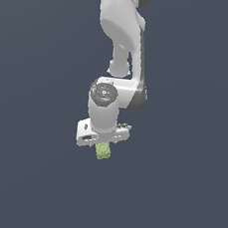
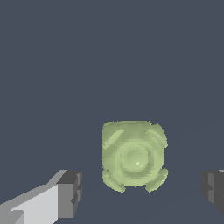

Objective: Pick up the object and move it to a goal position.

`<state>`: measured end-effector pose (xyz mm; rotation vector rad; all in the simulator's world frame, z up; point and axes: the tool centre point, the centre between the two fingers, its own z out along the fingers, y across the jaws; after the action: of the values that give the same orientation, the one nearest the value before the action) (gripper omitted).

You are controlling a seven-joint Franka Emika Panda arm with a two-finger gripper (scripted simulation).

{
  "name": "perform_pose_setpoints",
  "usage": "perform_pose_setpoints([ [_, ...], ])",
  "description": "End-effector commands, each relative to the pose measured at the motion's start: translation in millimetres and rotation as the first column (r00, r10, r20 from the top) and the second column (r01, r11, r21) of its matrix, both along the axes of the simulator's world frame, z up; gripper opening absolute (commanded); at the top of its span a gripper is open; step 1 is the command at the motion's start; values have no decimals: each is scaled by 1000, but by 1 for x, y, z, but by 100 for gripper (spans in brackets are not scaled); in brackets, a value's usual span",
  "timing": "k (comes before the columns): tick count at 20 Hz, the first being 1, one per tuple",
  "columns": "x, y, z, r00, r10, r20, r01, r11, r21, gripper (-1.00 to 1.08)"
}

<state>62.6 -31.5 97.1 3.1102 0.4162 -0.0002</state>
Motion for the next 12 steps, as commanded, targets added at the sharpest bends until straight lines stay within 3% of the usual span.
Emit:
perform_pose_setpoints([
  [1, 2, -1, -5, 1000, 13, 0, -13, 1000, 3, 100],
  [12, 2, -1, -26, 1000, 15, -1, -15, 1000, 3, 100],
])
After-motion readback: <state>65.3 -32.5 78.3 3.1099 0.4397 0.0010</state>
